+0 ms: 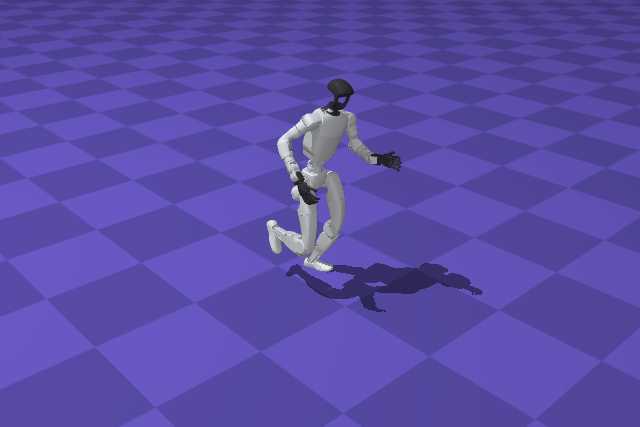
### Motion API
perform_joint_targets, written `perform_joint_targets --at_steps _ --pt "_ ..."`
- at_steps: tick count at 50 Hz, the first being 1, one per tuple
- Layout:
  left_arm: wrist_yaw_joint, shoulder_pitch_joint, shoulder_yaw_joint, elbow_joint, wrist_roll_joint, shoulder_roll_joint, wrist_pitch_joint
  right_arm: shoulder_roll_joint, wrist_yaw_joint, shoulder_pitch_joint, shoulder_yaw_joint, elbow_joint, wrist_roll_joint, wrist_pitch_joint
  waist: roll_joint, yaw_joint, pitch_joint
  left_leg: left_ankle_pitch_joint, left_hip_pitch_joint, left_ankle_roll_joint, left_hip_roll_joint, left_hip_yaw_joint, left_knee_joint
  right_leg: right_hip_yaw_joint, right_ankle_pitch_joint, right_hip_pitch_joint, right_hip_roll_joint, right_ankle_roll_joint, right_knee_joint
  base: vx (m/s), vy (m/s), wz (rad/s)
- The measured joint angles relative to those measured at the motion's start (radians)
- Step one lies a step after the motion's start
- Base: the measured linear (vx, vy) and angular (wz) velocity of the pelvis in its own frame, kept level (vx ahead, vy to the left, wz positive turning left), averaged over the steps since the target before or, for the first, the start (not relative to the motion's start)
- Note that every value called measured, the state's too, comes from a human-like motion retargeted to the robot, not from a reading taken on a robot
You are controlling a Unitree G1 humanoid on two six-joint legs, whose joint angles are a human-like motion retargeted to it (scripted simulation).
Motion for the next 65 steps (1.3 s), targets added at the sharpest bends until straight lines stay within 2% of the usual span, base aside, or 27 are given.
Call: perform_joint_targets --at_steps 2,4,7,8,10,13,15,17,20,23,26,29,33,35,37,40,42,43,45,47,50,52,55,57,60,63,65 --pt "0.006 -0.243 0.025 -0.044 0.075 -0.009 -0.022 -0.067 0.093 0.171 -0.059 -0.028 0.104 -0.01 0.047 -0.098 -0.012 0.052 0.078 -0.05 0.013 -0.047 -0.102 -0.061 0.0 -0.117 -0.024 -0.01 -0.099 1.17 -0.15 1.49" --pt "0.03 -0.389 0.078 -0.108 0.175 0.001 -0.048 -0.161 0.191 0.351 -0.133 -0.115 0.174 -0.021 0.125 -0.217 -0.045 0.206 0.183 -0.107 0.052 -0.102 -0.276 -0.118 0.072 -0.177 0.007 0.017 -0.346 1.26 -0.3 1.34" --pt "0.117 -0.478 0.116 -0.234 0.229 0.022 -0.108 -0.217 0.269 0.566 -0.253 -0.172 0.247 -0.014 0.249 -0.361 -0.093 0.587 0.31 -0.204 0.135 -0.157 -0.513 -0.163 0.338 -0.167 0.104 0.079 -0.899 1.3 -0.47 0.93" --pt "0.121 -0.494 0.111 -0.283 0.189 0.023 -0.14 -0.203 0.281 0.609 -0.288 -0.165 0.263 -0.002 0.27 -0.389 -0.1 0.707 0.343 -0.244 0.151 -0.157 -0.562 -0.161 0.44 -0.136 0.124 0.091 -1.099 1.3 -0.55 0.68" --pt "0.047 -0.522 0.101 -0.377 0.042 0.024 -0.201 -0.156 0.296 0.654 -0.345 -0.138 0.255 0.026 0.265 -0.421 -0.09 0.836 0.436 -0.304 0.153 -0.123 -0.622 -0.112 0.573 -0.042 0.137 0.112 -1.449 1.31 -0.59 0.48" --pt "-0.147 -0.492 0.125 -0.449 -0.154 0.055 -0.205 -0.091 0.275 0.603 -0.336 -0.084 0.142 0.05 0.151 -0.368 -0.024 0.77 0.623 -0.265 0.105 -0.03 -0.553 -0.064 0.567 0.108 0.081 0.148 -1.671 1.32 -0.62 -0.41" --pt "-0.167 -0.379 0.146 -0.461 -0.12 0.077 -0.186 -0.082 0.262 0.55 -0.301 -0.06 0.06 0.054 0.074 -0.304 -0.01 0.67 0.663 -0.203 0.049 -0.019 -0.365 -0.113 0.6 0.179 0.006 0.172 -1.701 1.31 -0.56 -0.97" --pt "-0.155 -0.201 0.155 -0.457 -0.043 0.085 -0.152 -0.103 0.253 0.491 -0.256 -0.058 0.012 0.054 0.04 -0.245 -0.028 0.529 0.571 -0.164 0.03 -0.004 -0.014 -0.163 0.606 0.22 -0.053 0.173 -1.683 1.26 -0.47 -0.83" --pt "-0.204 0.059 0.16 -0.379 -0.007 0.08 -0.085 -0.15 0.163 0.343 -0.145 -0.051 -0.012 0.024 0.091 -0.132 -0.026 0.332 0.36 -0.119 0.149 0.047 0.556 -0.153 0.308 0.231 -0.01 0.114 -1.553 1.12 -0.38 -0.95" --pt "-0.16 0.313 0.153 -0.176 -0.004 0.044 -0.027 -0.178 -0.039 -0.034 0.071 0.04 -0.122 -0.019 0.16 0.016 0.039 0.173 0.166 -0.033 0.243 0.046 0.97 -0.059 0.007 0.159 0.075 0.028 -1.252 1.0 -0.25 -1.78" --pt "-0.077 0.564 0.125 -0.039 -0.182 0.018 -0.013 -0.101 -0.12 -0.44 0.172 0.019 -0.264 -0.031 0.138 0.131 0.05 0.119 -0.056 0.023 0.206 0.049 1.113 0.014 -0.084 0.159 0.108 0.014 -1.153 1.05 -0.15 -1.56" --pt "-0.055 0.806 0.126 -0.083 -0.225 0.099 -0.029 0.045 -0.144 -0.65 0.165 -0.164 -0.195 -0.07 0.059 0.263 -0.016 0.172 -0.233 0.027 0.126 0.087 0.935 0.065 0.026 0.272 0.11 0.03 -1.326 1.2 -0.08 -0.82" --pt "-0.126 1.054 0.185 -0.206 -0.215 0.19 -0.072 0.124 -0.117 -0.728 0.218 -0.478 -0.1 -0.129 -0.069 0.433 -0.087 0.327 -0.183 -0.004 0.027 0.255 0.245 0.131 0.434 0.467 0.058 0.101 -1.588 1.33 0.05 -0.49" --pt "-0.165 1.133 0.235 -0.249 -0.222 0.185 -0.088 0.119 -0.061 -0.749 0.246 -0.586 -0.098 -0.144 -0.059 0.487 -0.099 0.43 -0.05 -0.078 0.012 0.347 -0.183 0.173 0.58 0.569 0.092 0.123 -1.662 1.37 0.13 -0.73" --pt "-0.21 1.16 0.276 -0.288 -0.221 0.164 -0.093 0.108 -0.009 -0.734 0.261 -0.643 -0.065 -0.151 0.02 0.504 -0.086 0.496 0.07 -0.186 0.033 0.352 -0.457 0.163 0.603 0.696 0.167 0.104 -1.688 1.35 0.17 -0.53" --pt "-0.262 1.092 0.271 -0.317 -0.179 0.12 -0.079 0.08 0.034 -0.622 0.254 -0.646 -0.045 -0.15 0.154 0.464 -0.04 0.547 0.174 -0.284 0.098 0.28 -0.562 0.021 0.538 0.827 0.241 0.037 -1.56 1.27 0.21 0.33" --pt "-0.28 0.968 0.223 -0.286 -0.102 0.091 -0.06 0.059 0.04 -0.513 0.225 -0.588 -0.112 -0.141 0.216 0.416 -0.006 0.517 0.22 -0.287 0.139 0.231 -0.512 -0.097 0.427 0.799 0.231 -0.004 -1.284 1.13 0.18 0.84" --pt "-0.283 0.882 0.19 -0.254 -0.067 0.075 -0.048 0.054 0.032 -0.466 0.213 -0.542 -0.158 -0.137 0.222 0.391 0.013 0.446 0.236 -0.259 0.141 0.217 -0.465 -0.135 0.349 0.747 0.195 -0.018 -1.101 1.03 0.14 0.84" --pt "-0.26 0.652 0.105 -0.159 -0.033 0.029 -0.024 0.062 -0.044 -0.392 0.2 -0.411 -0.248 -0.138 0.168 0.345 0.049 0.231 0.221 -0.151 0.092 0.196 -0.318 -0.12 0.183 0.571 0.086 -0.019 -0.71 0.93 0.09 0.78" --pt "-0.174 0.356 0.017 -0.064 -0.057 -0.024 -0.023 0.086 -0.233 -0.313 0.184 -0.252 -0.306 -0.154 0.077 0.292 0.069 0.058 0.13 -0.045 0.025 0.159 -0.112 -0.025 0.07 0.333 0.016 0.015 -0.404 0.87 0.01 1.06" --pt "-0.079 -0.055 -0.004 -0.07 -0.082 -0.087 -0.065 0.063 -0.418 -0.079 0.107 -0.151 -0.273 -0.187 0.038 0.178 0.072 -0.042 0.07 -0.039 -0.013 0.095 0.034 0.021 0.018 0.051 -0.029 0.048 -0.221 0.94 -0.03 1.49" --pt "-0.079 -0.27 0.057 -0.133 -0.05 -0.13 -0.098 -0.053 -0.391 0.128 0.025 -0.192 -0.273 -0.226 0.086 0.062 0.036 -0.008 0.117 -0.08 -0.006 0.034 -0.044 -0.039 0.029 -0.049 -0.068 0.039 -0.305 1.04 -0.06 1.63" --pt "-0.026 -0.505 0.139 -0.197 0.1 -0.169 -0.139 -0.244 -0.25 0.423 -0.12 -0.205 -0.284 -0.259 0.206 -0.116 -0.061 0.183 0.214 -0.145 0.045 -0.064 -0.252 -0.149 0.149 -0.105 -0.056 0.06 -0.659 1.09 -0.19 1.33" --pt "0.01 -0.595 0.146 -0.232 0.173 -0.153 -0.159 -0.303 -0.106 0.556 -0.217 -0.153 -0.303 -0.227 0.263 -0.195 -0.115 0.394 0.283 -0.191 0.078 -0.113 -0.394 -0.151 0.328 -0.082 0.003 0.105 -1.032 1.12 -0.35 1.0" --pt "0.004 -0.658 0.113 -0.316 0.1 -0.102 -0.219 -0.357 0.073 0.665 -0.354 -0.073 -0.445 -0.171 0.265 -0.315 -0.126 0.626 0.416 -0.244 0.084 -0.106 -0.521 -0.023 0.586 0.047 0.027 0.198 -1.579 1.17 -0.48 1.37" --pt "-0.048 -0.622 0.069 -0.39 0.018 -0.058 -0.246 -0.344 0.138 0.718 -0.41 -0.034 -0.473 -0.132 0.227 -0.385 -0.107 0.609 0.553 -0.239 0.14 0.065 -0.509 0.044 0.635 0.119 -0.037 0.266 -1.75 1.12 -0.65 1.12" --pt "-0.138 -0.507 0.096 -0.468 -0.024 -0.011 -0.24 -0.331 0.178 0.688 -0.419 0.003 -0.461 -0.095 0.188 -0.364 -0.041 0.5 0.61 -0.205 0.169 0.087 -0.339 0.07 0.679 0.182 -0.064 0.27 -1.79 0.99 -0.64 -0.06"
